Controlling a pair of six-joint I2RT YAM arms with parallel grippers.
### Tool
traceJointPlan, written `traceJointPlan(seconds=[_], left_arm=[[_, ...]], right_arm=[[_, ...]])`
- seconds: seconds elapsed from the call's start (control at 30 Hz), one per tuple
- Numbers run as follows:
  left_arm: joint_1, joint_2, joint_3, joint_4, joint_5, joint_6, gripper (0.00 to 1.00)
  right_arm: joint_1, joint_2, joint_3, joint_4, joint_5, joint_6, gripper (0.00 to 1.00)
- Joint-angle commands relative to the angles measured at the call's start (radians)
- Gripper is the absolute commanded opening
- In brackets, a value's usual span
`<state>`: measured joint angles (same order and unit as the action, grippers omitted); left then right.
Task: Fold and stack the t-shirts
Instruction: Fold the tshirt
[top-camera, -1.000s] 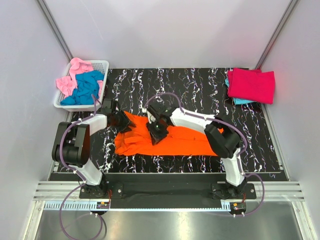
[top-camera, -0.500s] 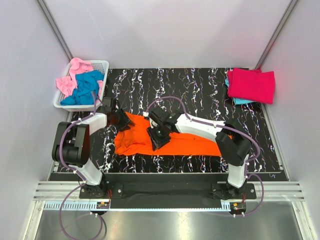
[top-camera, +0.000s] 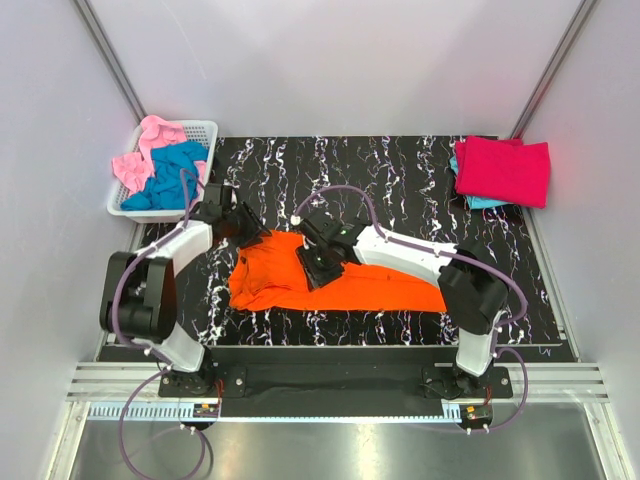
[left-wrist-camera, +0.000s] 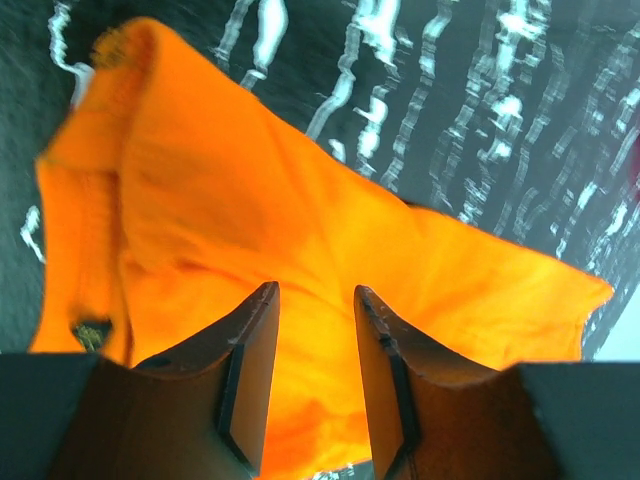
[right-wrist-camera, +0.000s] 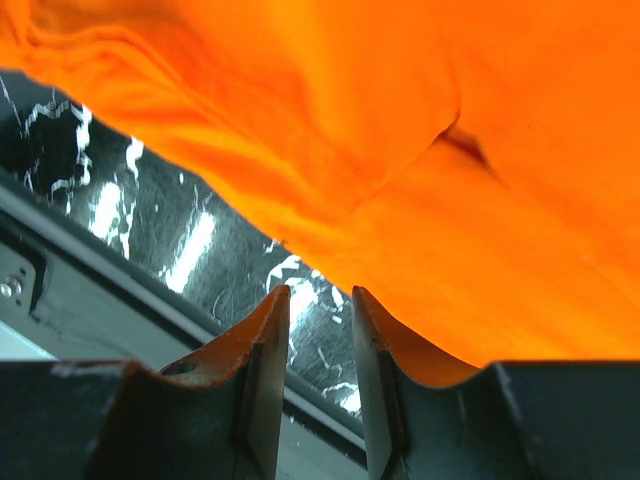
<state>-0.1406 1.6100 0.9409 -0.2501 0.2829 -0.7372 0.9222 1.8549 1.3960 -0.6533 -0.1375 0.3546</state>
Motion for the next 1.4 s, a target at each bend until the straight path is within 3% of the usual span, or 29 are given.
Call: traceJointPlan(seconds=[0.0, 0.3, 0.43, 0.63, 0.97, 1.37], left_arm=[[-0.034, -0.119, 0.018, -0.066, -0.033, 0.044, 0.41], [-0.152, -0.268, -0.120, -0.193, -0.122, 0.013, 0.41], [-0.152, -0.402, -0.243, -0.233, -0.192, -0.034, 0.41], [-0.152, -0.591, -0.301, -0.340, -0.277, -0.054, 0.42], [-0.154, -0.549, -0.333, -0.371, -0.258, -0.047, 0.41], [-0.154, -0.455, -0.358, -0.351, -0.372, -0.045, 0.41]], right_arm=[[0.006, 0.013, 0.067, 0.006, 0.071, 0.003, 0.38], [0.006, 0.112, 0.175, 0.001, 0.108, 0.035, 0.39], [0.006, 0.133, 0.207, -0.002, 0.110, 0.037, 0.39], [0.006, 0.176, 0.232, 0.001, 0.079, 0.030, 0.39], [0.006, 0.250, 0.247, 0.043, -0.034, 0.047, 0.38], [0.007, 0.237, 0.152, 0.104, -0.100, 0.092, 0.38]])
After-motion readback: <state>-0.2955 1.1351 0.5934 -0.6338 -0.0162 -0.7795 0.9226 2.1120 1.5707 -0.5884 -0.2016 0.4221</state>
